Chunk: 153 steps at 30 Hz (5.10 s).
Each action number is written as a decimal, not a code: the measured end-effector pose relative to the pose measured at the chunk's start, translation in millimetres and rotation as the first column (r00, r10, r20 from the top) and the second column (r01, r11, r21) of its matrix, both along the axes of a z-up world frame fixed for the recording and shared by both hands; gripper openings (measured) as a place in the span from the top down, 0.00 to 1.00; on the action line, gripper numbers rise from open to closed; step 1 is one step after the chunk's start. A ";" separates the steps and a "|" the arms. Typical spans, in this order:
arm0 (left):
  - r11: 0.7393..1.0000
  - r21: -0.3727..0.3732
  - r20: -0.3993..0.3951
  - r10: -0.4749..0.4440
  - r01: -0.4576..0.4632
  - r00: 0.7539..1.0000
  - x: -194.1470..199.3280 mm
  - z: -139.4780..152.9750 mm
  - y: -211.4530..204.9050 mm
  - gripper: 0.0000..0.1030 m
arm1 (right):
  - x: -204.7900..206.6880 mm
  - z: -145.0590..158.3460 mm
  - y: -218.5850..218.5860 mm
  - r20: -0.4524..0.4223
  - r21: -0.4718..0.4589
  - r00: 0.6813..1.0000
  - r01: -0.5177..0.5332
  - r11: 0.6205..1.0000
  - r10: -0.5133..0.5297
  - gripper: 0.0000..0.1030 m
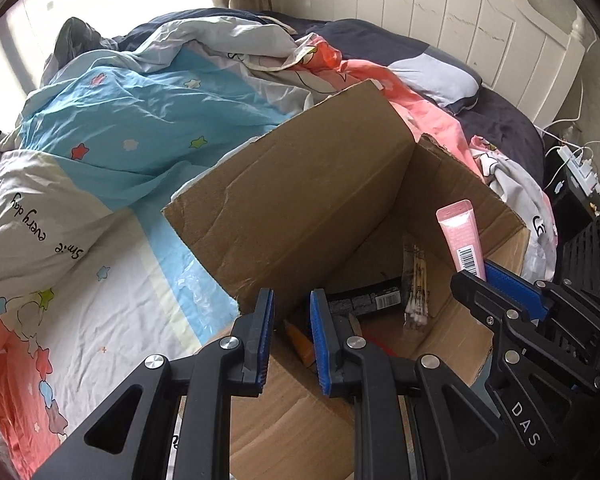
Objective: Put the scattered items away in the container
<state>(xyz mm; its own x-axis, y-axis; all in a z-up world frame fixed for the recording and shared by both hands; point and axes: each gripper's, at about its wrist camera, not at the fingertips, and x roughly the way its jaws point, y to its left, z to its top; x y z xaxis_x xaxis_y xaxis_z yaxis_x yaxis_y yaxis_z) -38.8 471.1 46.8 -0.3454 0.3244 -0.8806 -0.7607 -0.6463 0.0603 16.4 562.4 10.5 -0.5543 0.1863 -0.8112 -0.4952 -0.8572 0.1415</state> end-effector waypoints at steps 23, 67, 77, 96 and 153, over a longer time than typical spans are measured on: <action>0.998 0.017 0.004 0.058 -0.058 0.998 -12.3 -14.9 7.4 0.17 | -10.6 -20.5 14.4 0.050 -0.009 0.998 0.033 0.999 -0.032 0.83; 0.982 -0.022 -0.013 0.185 -0.185 0.983 -24.4 -0.5 -85.1 0.00 | -7.3 -9.5 -31.9 0.096 0.016 0.994 0.045 0.999 -0.046 0.34; 0.963 -0.024 -0.007 0.267 -0.267 0.964 -27.3 1.2 -139.7 0.00 | -8.2 -3.0 -72.4 0.095 0.019 0.995 -0.023 1.000 0.021 0.34; 0.918 -0.042 -0.037 0.393 -0.394 0.919 -29.2 3.3 -255.1 0.00 | -17.8 2.1 -154.7 0.095 0.048 0.982 -0.170 0.984 0.165 0.34; 0.753 -0.053 0.028 0.658 -0.656 0.752 -14.6 -38.0 -446.9 0.00 | -51.8 -29.8 -346.0 0.148 0.041 0.837 -0.537 0.843 0.526 0.34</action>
